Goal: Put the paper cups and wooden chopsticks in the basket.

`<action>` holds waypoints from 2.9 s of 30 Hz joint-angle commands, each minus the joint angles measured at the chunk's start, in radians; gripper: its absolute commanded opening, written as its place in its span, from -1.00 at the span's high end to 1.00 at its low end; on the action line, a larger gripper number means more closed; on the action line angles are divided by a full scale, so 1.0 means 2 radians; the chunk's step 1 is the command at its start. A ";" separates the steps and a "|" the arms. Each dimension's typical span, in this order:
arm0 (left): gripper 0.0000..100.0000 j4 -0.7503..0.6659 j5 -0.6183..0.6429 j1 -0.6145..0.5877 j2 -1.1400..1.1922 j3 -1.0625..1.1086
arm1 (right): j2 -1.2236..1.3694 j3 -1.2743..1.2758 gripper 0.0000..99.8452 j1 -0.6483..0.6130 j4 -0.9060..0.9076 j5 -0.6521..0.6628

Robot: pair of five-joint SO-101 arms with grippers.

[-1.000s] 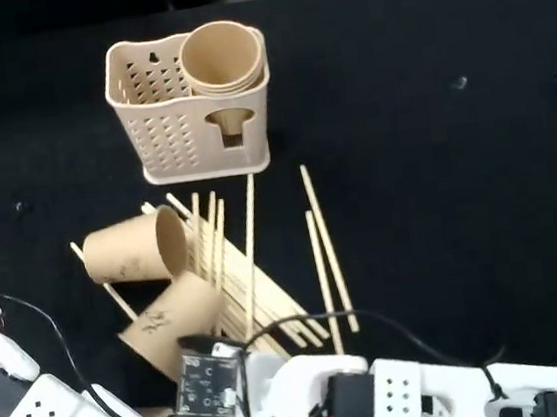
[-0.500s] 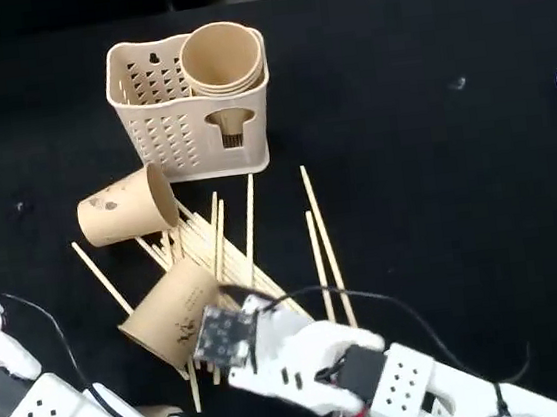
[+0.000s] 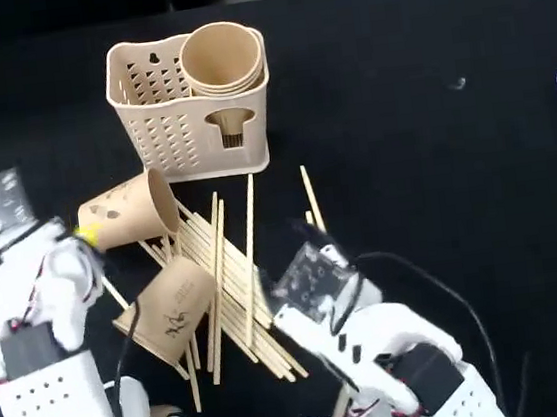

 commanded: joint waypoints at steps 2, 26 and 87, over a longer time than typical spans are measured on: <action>0.48 0.054 -0.009 0.064 0.110 -0.133 | -0.013 -0.021 0.46 0.076 -0.008 0.002; 0.48 0.016 -0.014 0.130 0.416 -0.280 | 0.005 0.045 0.46 0.105 -0.038 -0.023; 0.94 0.149 0.013 -0.122 0.568 -0.484 | 0.005 0.056 0.46 0.104 -0.042 -0.023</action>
